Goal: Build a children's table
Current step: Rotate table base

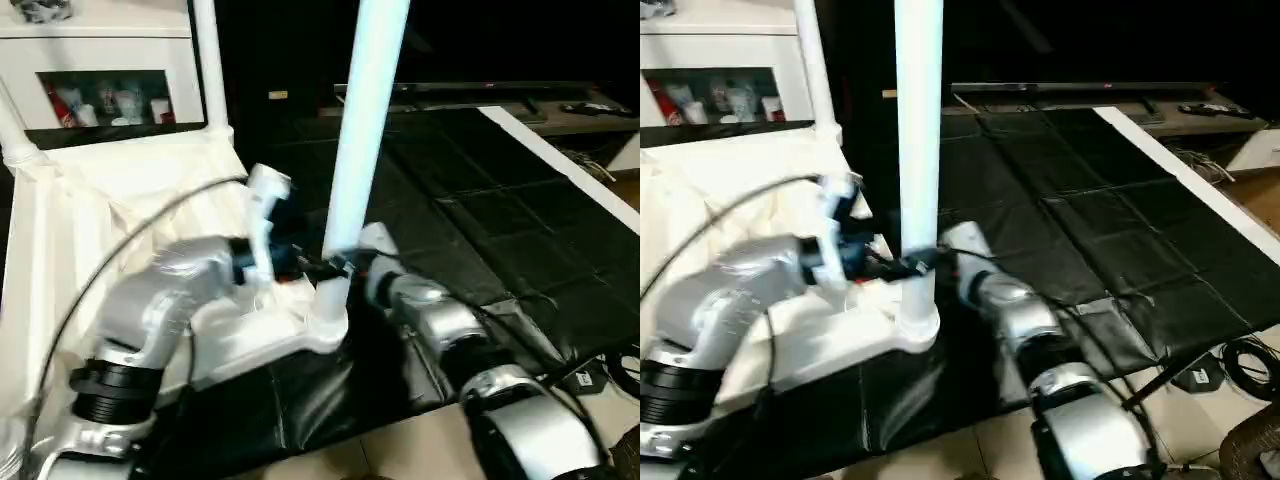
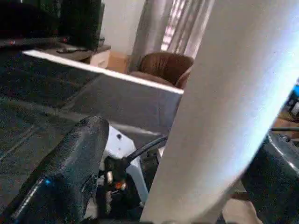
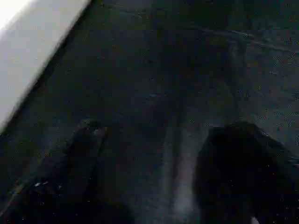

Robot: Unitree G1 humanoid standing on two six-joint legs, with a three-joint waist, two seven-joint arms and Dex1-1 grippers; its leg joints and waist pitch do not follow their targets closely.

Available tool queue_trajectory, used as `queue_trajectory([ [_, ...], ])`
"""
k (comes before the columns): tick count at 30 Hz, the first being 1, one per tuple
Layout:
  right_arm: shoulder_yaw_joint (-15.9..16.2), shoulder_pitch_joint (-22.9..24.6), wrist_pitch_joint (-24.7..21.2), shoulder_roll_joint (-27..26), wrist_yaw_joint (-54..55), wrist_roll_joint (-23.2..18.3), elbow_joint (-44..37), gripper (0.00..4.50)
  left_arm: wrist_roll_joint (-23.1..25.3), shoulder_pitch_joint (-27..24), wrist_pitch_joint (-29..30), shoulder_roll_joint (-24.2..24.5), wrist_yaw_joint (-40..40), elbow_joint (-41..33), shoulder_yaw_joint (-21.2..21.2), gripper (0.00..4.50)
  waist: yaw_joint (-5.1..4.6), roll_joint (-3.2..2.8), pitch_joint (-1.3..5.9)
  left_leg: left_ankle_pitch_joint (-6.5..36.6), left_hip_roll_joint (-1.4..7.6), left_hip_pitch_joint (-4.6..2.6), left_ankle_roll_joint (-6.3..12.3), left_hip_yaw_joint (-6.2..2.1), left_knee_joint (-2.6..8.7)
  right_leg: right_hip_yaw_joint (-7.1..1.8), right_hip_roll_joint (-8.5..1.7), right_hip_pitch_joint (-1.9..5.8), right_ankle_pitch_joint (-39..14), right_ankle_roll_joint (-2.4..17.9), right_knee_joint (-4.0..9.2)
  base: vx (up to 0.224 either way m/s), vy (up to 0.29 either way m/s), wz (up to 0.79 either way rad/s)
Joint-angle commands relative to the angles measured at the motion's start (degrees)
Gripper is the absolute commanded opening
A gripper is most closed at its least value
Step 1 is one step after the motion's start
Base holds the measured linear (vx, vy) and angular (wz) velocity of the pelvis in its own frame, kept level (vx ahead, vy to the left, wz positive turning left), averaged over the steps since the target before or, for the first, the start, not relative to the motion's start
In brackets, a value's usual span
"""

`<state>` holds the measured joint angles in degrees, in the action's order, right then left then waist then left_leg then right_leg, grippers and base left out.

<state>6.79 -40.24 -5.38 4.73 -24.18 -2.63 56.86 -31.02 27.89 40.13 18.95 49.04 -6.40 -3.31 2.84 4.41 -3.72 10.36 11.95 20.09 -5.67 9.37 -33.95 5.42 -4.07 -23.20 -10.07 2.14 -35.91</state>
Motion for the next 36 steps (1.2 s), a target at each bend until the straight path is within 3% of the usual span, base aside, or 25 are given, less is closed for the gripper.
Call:
queue_trajectory([
  [1,-1.5,1.7,0.3,2.0,0.4,0.0,0.8,4.50,-0.2,1.4,-0.5,0.6,-0.9,1.4,2.3,4.48,0.20,-1.32,3.90,13.7,1.08,-0.02,-1.78,0.14,3.86,-3.34,-3.59,3.12,-16.0,8.1,4.55,0.000,0.000,0.00],
  [3,-2.4,2.8,0.2,3.5,0.3,-0.4,0.0,4.50,2.7,1.7,-1.4,2.5,-2.5,3.2,2.1,4.48,0.27,-1.28,3.79,14.4,1.07,-0.05,-1.84,0.14,3.89,-3.32,-3.51,3.00,-17.3,7.7,4.70,0.000,0.000,0.00],
  [5,-3.3,3.2,0.0,4.2,0.0,-1.0,-0.9,4.50,5.1,1.1,-2.2,4.9,-2.0,3.1,0.3,4.48,0.39,-1.17,3.61,16.0,0.94,-0.07,-1.68,0.04,3.96,-3.20,-3.53,2.98,-21.5,5.9,5.24,0.000,0.000,0.00],
  [8,-4.5,4.9,-1.5,6.0,-1.7,-2.1,-5.3,4.50,6.5,-1.7,1.0,10.6,1.7,-2.2,-4.0,4.48,0.24,-0.88,3.65,16.0,0.98,-0.10,-1.50,-0.02,3.84,-3.20,-3.66,2.72,-25.4,3.7,5.44,0.000,0.000,0.00],
  [12,-4.6,8.1,-3.7,8.8,-5.8,-3.4,-13.4,4.50,9.2,-5.0,4.4,17.2,4.2,-8.3,-9.6,4.48,0.58,-0.94,3.87,12.7,1.32,0.16,-1.00,0.01,3.92,-3.37,-3.50,2.88,-18.2,6.3,4.38,0.000,0.000,0.00],
  [13,-4.1,9.6,-4.2,10.4,-8.1,-3.5,-17.3,4.50,10.4,-6.1,6.2,19.9,4.2,-9.7,-11.6,4.48,0.71,-0.69,3.76,12.5,1.36,0.09,-0.64,0.10,3.96,-3.36,-3.34,2.83,-17.1,6.6,4.35,0.000,0.000,0.00],
  [17,-3.7,11.9,-5.4,12.6,-11.3,-4.0,-22.5,4.50,12.2,-6.7,7.9,22.6,3.2,-10.4,-14.0,4.48,0.84,-0.68,3.58,13.1,1.10,0.07,-0.70,0.26,3.86,-3.36,-3.44,2.84,-20.1,6.4,4.85,0.000,0.000,0.00],
  [20,-3.0,13.9,-6.9,15.0,-14.5,-4.9,-26.9,4.50,11.0,-7.1,10.8,22.9,2.0,-11.1,-13.9,4.48,0.88,-0.37,3.49,13.6,0.99,0.07,-0.63,0.29,3.82,-3.32,-3.46,2.74,-22.6,5.2,5.09,0.000,0.000,0.00],
  [21,-2.7,14.6,-7.2,16.0,-16.0,-5.3,-28.4,4.50,10.5,-7.2,11.7,22.9,1.9,-11.5,-13.7,4.20,1.13,-0.47,3.53,13.4,1.02,0.05,-0.54,0.29,3.75,-3.31,-3.52,2.84,-22.8,4.9,5.18,0.000,0.000,0.00],
  [25,-1.3,18.2,-10.9,20.0,-25.4,-8.5,-37.7,4.50,10.1,-7.8,15.0,24.2,2.3,-13.8,-14.0,4.07,1.28,-0.34,3.53,13.0,1.05,0.39,0.51,0.13,3.75,-3.24,-3.51,3.00,-23.4,4.2,5.37,0.000,0.000,0.00],
  [28,-0.1,20.8,-12.9,22.9,-32.5,-12.2,-45.0,4.50,13.0,-7.6,15.3,24.3,0.4,-12.7,-15.4,3.72,1.20,-0.25,3.29,14.0,0.95,0.53,1.11,0.05,3.81,-3.02,-3.43,2.86,-26.8,2.8,5.90,0.000,0.000,0.00],
  [30,0.7,22.3,-14.6,25.0,-36.6,-14.6,-49.2,4.50,14.2,-7.3,15.2,23.0,-1.4,-11.0,-15.4,3.66,1.22,-0.38,3.30,14.1,0.88,0.43,1.38,0.06,3.64,-2.99,-3.43,2.71,-28.4,1.9,6.23,0.000,0.000,0.00],
  [31,1.1,23.0,-15.6,26.2,-38.8,-15.9,-51.3,4.50,14.6,-7.0,15.3,22.2,-2.4,-10.2,-15.3,3.41,1.37,-0.42,3.35,14.2,0.91,0.20,1.56,0.09,3.54,-2.95,-3.38,2.64,-28.6,1.7,6.41,0.000,0.000,0.00],
  [36,2.5,25.2,-21.3,30.5,-45.0,-20.1,-57.7,4.50,16.2,-6.5,15.5,20.5,-5.4,-7.2,-16.0,3.09,1.75,-0.36,3.42,14.2,0.94,0.21,1.90,-0.09,3.62,-2.76,-3.42,2.62,-28.7,1.8,6.53,0.000,0.000,0.00],
])
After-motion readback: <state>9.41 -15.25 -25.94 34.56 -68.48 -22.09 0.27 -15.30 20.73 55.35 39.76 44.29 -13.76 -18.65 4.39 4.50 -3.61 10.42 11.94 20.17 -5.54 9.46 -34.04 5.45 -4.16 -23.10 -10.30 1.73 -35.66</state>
